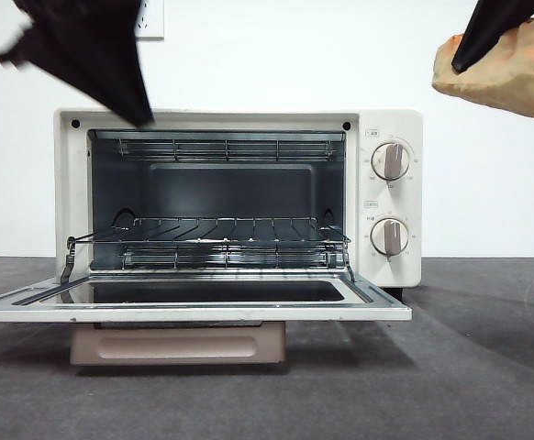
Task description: The left arm flap open the oven, the right arm pick bread and place it into oven, the left arm flap close the oven
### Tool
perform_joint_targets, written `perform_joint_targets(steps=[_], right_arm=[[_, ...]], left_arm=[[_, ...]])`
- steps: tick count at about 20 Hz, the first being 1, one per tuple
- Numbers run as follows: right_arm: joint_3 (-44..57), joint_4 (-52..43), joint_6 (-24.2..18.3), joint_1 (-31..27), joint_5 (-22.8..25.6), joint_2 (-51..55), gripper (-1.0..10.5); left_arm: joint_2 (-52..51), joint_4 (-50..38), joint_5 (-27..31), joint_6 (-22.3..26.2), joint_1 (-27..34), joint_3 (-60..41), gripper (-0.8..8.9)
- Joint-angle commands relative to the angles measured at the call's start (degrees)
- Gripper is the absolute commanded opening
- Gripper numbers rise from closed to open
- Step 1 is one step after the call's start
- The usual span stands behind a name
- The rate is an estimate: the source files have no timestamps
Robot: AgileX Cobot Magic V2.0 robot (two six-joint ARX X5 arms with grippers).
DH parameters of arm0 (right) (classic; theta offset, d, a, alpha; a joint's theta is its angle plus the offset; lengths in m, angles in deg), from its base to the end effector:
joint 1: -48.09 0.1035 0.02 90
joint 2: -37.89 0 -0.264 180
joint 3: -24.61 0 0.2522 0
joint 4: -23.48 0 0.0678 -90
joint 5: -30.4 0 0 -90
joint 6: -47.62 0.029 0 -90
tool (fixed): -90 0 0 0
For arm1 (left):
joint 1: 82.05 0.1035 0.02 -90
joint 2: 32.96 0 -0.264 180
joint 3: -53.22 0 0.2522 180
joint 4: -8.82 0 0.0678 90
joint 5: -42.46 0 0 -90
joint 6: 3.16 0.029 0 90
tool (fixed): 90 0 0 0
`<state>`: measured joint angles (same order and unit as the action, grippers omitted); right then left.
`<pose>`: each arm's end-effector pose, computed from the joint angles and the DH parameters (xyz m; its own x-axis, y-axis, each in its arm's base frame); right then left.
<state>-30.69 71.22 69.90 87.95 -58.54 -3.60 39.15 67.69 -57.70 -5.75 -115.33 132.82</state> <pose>0.1135 0.0941 0.2846 0.6487 0.5175 -0.5581 -0.4196 0.8549 0.3050 0.2054 -0.1410 0.3123 0.4168 -0.4846 -0.7691 0.6020 0.7811 -0.1659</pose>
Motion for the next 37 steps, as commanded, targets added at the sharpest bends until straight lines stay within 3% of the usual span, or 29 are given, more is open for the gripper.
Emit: perform_joint_targets(steps=[1, 6, 10, 18, 24, 32, 37], right_arm=[[-1.14, -1.49, -0.39, 0.57, -1.66, -1.73, 2.2], [-1.14, -7.89, 0.42, 0.59, -6.25, -7.45, 2.2], [-1.68, -14.97, 2.38, 0.98, -10.19, -15.1, 2.2], [-14.6, -22.47, 4.04, 3.19, -9.6, -38.05, 2.2], [-22.71, -28.17, 6.73, 3.19, -2.51, -50.73, 2.2], [-23.3, -36.87, 9.99, 3.13, 10.51, -57.2, 2.2], [-23.3, -38.05, 10.08, 3.13, 11.85, -58.55, 2.2]], left_arm=[[-4.74, -0.2, 0.31, -0.7, 2.19, -1.95, 0.16], [-19.96, 0.61, 0.07, -1.7, 8.04, -12.31, 0.15], [-29.73, 5.25, 0.04, -1.97, 9.01, -16.35, 0.15], [-35.85, 6.91, 0.04, -1.97, 8.98, -16.35, 0.16], [-35.85, 7.21, 0.04, -1.46, 8.98, -16.35, 0.16], [-35.85, 7.61, 0.04, -1.46, 8.98, -16.35, 0.16], [-35.85, 8.09, 0.04, -1.25, 8.98, -16.35, 0.16]])
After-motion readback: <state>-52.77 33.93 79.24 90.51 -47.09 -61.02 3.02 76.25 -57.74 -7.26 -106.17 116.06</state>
